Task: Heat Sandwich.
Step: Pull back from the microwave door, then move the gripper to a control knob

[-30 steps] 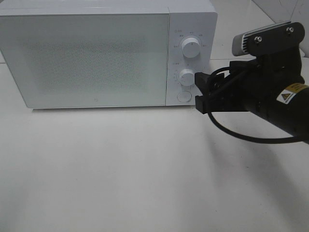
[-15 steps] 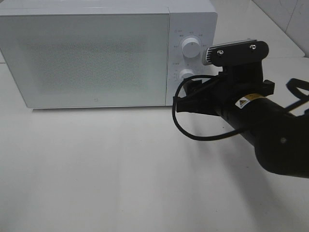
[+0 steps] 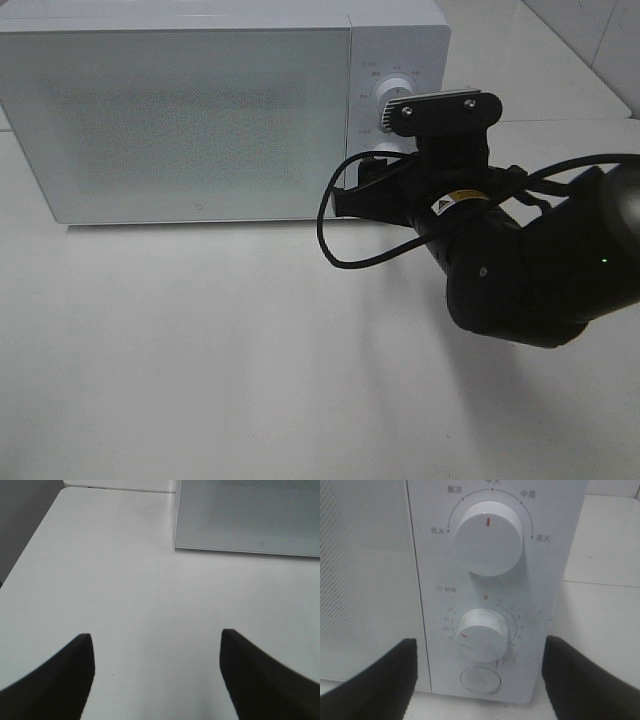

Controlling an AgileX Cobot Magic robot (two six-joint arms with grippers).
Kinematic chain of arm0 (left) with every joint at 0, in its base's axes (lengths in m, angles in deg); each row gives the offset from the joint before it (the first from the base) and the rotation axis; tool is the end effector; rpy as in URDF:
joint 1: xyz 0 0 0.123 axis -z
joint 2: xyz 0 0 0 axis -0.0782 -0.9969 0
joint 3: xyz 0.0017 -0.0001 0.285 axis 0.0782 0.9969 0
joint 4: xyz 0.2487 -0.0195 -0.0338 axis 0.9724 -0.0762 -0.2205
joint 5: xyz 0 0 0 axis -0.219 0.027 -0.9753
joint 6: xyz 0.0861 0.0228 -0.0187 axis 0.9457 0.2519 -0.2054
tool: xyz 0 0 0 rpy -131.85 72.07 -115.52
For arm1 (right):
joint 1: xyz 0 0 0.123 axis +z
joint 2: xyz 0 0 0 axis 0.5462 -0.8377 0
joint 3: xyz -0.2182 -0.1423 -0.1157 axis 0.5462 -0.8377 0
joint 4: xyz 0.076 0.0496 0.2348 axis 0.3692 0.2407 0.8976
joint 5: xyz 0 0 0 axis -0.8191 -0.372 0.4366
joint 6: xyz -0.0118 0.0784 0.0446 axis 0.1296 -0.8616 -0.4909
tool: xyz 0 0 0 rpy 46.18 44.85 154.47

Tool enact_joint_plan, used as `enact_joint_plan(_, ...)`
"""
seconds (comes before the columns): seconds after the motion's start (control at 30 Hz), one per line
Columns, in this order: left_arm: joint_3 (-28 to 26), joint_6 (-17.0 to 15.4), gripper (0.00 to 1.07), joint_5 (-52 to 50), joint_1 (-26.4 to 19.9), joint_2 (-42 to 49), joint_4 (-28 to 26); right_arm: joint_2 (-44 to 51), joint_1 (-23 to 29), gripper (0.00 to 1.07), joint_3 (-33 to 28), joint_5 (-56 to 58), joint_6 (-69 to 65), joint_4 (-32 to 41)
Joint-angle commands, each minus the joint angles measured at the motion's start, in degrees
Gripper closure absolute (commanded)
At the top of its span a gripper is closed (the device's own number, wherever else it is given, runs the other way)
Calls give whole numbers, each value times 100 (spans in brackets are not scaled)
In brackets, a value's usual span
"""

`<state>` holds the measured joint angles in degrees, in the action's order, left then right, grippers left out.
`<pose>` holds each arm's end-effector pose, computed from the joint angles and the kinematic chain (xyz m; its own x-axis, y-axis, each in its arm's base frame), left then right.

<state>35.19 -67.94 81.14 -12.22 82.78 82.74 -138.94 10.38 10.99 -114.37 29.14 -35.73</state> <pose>-0.0075 -0.0105 0.2805 -0.4527 -0.0503 -0.8902 -0.0379 0.9986 -0.0371 0.2707 0.1771 0.1500 -0.1636 -0.0884 -0.9826 -0.0712 0.9944 -0.0776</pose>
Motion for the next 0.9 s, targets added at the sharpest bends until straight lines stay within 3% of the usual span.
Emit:
enact_joint_plan(0.03, 11, -40, 39, -97, 34, 138, -11, -275, 23, 39, 115, -521, -17, -29)
enact_joint_plan(0.2, 11, -40, 39, -97, 34, 138, -11, -567, 23, 39, 115, -1020, -109, -183)
enact_joint_plan(0.9, 11, -52, 39, -97, 34, 138, 0, -1238, -29, 41, 802, -1129, -275, -292)
